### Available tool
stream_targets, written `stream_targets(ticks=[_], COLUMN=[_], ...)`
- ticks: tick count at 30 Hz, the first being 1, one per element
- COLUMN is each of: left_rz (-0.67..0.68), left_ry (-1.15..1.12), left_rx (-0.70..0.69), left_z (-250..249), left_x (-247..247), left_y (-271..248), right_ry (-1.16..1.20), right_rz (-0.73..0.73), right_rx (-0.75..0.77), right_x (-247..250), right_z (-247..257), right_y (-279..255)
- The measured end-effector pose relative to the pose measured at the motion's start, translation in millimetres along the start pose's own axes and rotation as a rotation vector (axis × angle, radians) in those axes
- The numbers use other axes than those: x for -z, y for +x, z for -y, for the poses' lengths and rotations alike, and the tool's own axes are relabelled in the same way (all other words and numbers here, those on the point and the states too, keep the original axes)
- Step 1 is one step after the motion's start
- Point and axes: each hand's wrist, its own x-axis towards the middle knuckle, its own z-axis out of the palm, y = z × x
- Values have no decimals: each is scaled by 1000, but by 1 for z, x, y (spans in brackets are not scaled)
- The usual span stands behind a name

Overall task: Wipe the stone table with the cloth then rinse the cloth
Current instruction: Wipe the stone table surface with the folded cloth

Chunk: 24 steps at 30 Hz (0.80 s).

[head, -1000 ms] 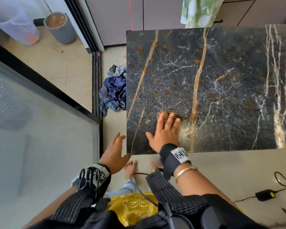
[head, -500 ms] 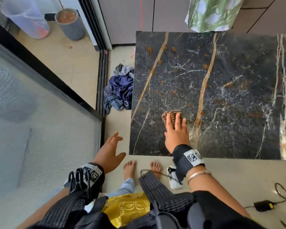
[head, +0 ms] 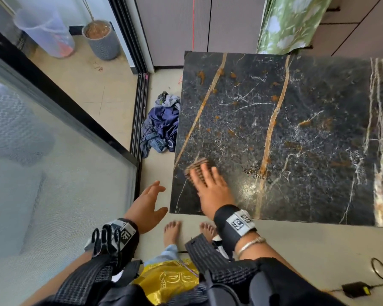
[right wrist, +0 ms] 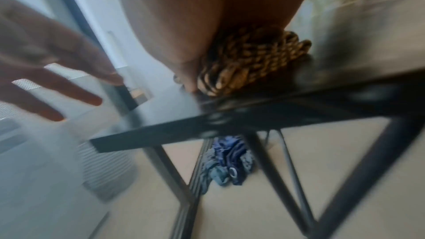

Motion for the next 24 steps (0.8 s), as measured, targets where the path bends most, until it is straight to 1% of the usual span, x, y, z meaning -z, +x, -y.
stream_targets(ticks=[2, 4, 6, 7, 8, 9, 11, 13, 14, 16, 18, 19, 22, 24], left_rz=[13, 23, 23, 17, 14, 8, 5, 8, 8, -10, -38, -51, -72, -74], left_ry=[-7, -8, -13, -16, -18, -23, -30, -28, -32, -53, -74, -87, -103, -91], left_rx=[7, 21, 32, 34, 31, 27, 24, 45, 57, 65, 61, 59, 46, 16], left_z=[0, 0, -1, -3, -5, -8, -13, -18, -21, -26, -29, -30, -31, -33], left_x=[-2, -5, -8, -9, -10, -11, -11, -10, -10, -9, -8, -9, -10, -11], left_y=[-1, -2, -2, -3, -2, -2, 1, 5, 7, 12, 15, 17, 23, 27], right_ry=[50, 87, 107, 102, 88, 64, -3, -82, -101, -108, -70, -41, 28, 77], right_rz=[-41, -55, -56, -49, -36, -18, 25, 46, 48, 45, 43, 31, -32, -33], right_rx=[-162, -297, -379, -381, -350, -284, -87, 113, 168, 200, 158, 105, -126, -252], right_x=[11, 26, 40, 46, 50, 53, 51, 40, 34, 23, 21, 23, 34, 48], right_z=[-26, -42, -45, -42, -37, -30, -11, 7, 13, 14, -4, -16, -47, -56], right_y=[1, 15, 36, 47, 57, 66, 73, 67, 60, 43, 26, 20, 21, 41])
